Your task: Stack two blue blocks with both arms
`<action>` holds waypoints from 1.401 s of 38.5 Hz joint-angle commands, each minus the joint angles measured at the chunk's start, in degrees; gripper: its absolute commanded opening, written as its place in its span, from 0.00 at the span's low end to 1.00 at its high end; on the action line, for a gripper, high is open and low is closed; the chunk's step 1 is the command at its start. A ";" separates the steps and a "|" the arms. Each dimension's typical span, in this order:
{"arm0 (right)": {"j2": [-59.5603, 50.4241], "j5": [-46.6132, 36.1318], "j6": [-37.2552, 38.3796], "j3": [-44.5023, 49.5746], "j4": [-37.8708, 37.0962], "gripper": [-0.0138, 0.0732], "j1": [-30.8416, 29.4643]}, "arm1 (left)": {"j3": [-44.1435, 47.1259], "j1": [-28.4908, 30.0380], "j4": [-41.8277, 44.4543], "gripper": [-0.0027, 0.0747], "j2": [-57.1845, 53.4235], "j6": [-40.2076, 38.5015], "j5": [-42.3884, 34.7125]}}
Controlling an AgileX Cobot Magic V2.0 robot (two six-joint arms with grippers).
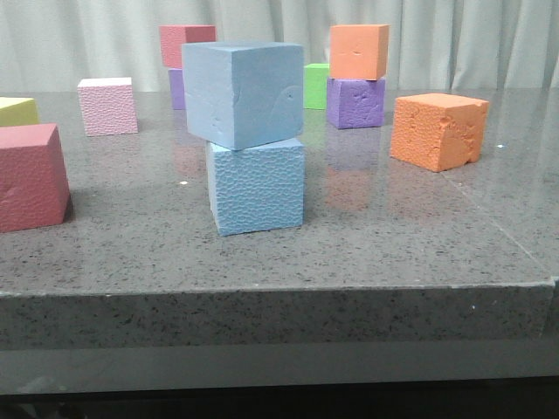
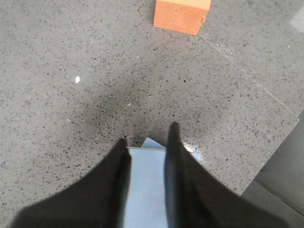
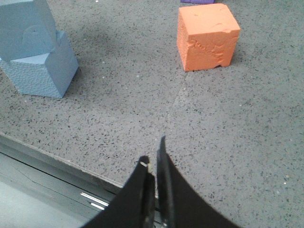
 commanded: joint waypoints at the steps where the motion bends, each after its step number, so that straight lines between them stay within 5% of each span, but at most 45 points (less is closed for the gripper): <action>1: -0.08 -3.18 -0.54 -1.52 0.14 0.20 -0.29 | -1.71 -0.71 -2.11 0.06 -4.14 1.47 -3.79; 12: -0.08 -2.98 -0.54 -1.52 0.14 0.20 -0.29 | 7.05 -0.71 -4.50 0.01 -13.16 3.65 -16.20; 26: -0.08 -2.98 -0.54 -1.52 0.14 0.20 -0.29 | 41.01 -0.59 -4.30 0.01 -39.07 3.65 -39.92; 39: -0.08 -2.99 -0.54 -1.52 0.14 0.20 -0.29 | 67.40 -0.59 -2.85 0.01 -73.89 3.65 -58.29; 46: -0.08 -2.94 -0.54 -1.52 0.14 0.20 -0.29 | 74.70 -0.59 -2.11 0.01 -89.28 2.92 -58.70; 54: -0.08 -2.94 -0.54 -1.52 0.14 0.20 -0.29 | 76.55 -0.59 -1.85 0.01 -91.45 2.11 -53.16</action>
